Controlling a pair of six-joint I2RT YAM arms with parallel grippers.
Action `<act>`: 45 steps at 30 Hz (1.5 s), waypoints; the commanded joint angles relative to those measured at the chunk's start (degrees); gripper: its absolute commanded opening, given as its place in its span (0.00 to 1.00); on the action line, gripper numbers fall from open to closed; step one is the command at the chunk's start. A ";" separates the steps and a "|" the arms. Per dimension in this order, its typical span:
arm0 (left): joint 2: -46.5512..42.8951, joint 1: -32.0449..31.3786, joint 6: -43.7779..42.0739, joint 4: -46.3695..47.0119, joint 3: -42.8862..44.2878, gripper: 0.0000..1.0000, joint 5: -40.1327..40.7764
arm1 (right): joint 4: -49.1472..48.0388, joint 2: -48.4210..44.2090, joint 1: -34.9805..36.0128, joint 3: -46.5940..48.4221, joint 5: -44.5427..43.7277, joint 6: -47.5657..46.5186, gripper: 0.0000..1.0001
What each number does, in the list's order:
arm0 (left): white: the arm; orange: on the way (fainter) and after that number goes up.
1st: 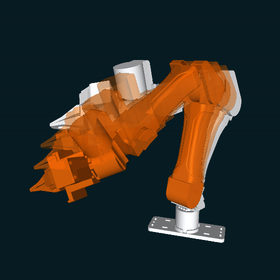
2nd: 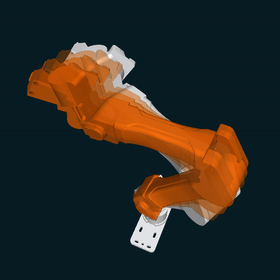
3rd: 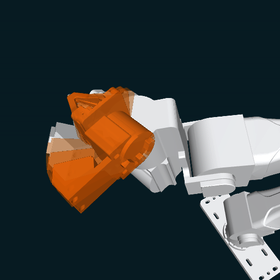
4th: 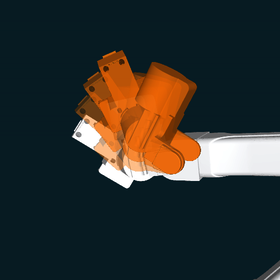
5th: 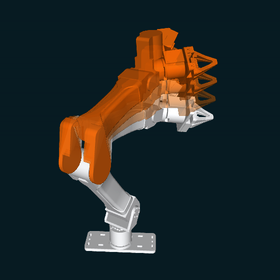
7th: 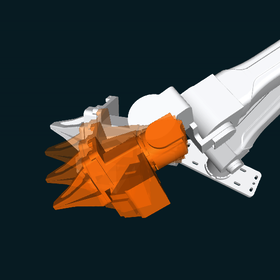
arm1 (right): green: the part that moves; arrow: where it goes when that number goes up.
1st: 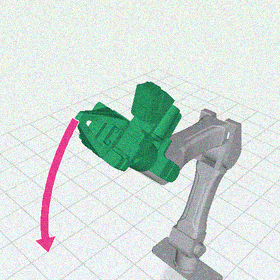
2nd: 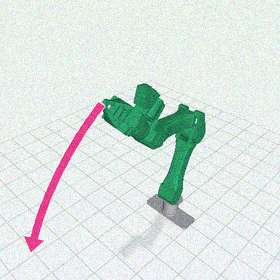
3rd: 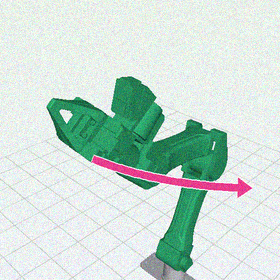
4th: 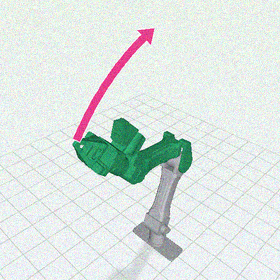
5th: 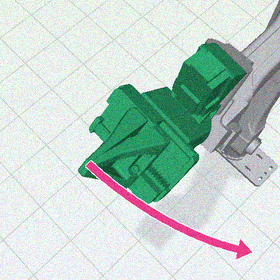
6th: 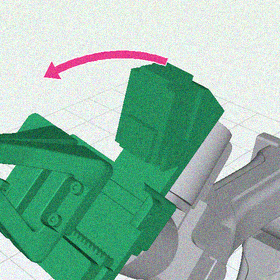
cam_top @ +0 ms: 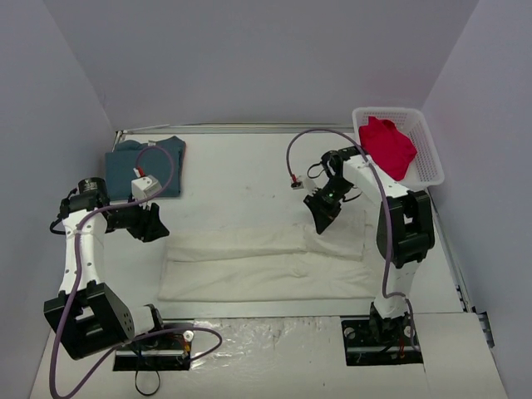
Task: Fold and stack the t-shirts
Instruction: Fold the other side of the tshirt into a rectangle
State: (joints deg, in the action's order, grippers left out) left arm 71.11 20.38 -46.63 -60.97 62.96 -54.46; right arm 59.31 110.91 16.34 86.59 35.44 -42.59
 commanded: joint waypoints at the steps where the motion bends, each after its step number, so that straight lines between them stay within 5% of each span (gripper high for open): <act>1: -1.76 0.36 -0.48 -0.46 -0.03 0.44 -2.15 | 5.29 -6.48 3.52 -2.20 -1.60 2.33 0.00; 20: -2.91 0.36 -1.09 -0.91 -0.73 0.45 -1.97 | 8.28 -13.71 10.20 -11.79 -5.21 3.83 0.01; 21: -2.91 0.45 -1.09 -0.91 -0.73 0.45 -1.97 | 8.54 -13.36 10.55 -11.88 -4.86 3.57 0.04; 23: -3.00 0.36 -1.09 -0.73 -0.91 0.45 -1.80 | 8.54 -12.13 11.95 -11.97 -4.77 3.04 0.27; 26: -3.08 0.36 -1.00 -0.82 -0.91 0.45 -1.71 | 8.63 -9.06 13.71 -12.40 -4.07 1.55 0.36; 45: -4.23 0.36 -0.21 0.59 -1.70 0.45 -1.36 | 3.10 3.42 11.35 -1.43 -8.90 4.00 0.35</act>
State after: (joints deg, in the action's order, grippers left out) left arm 68.51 20.38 -46.65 -60.51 61.14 -54.39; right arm 62.24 110.78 28.51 83.20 29.23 -40.05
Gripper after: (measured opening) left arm 0.448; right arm 0.354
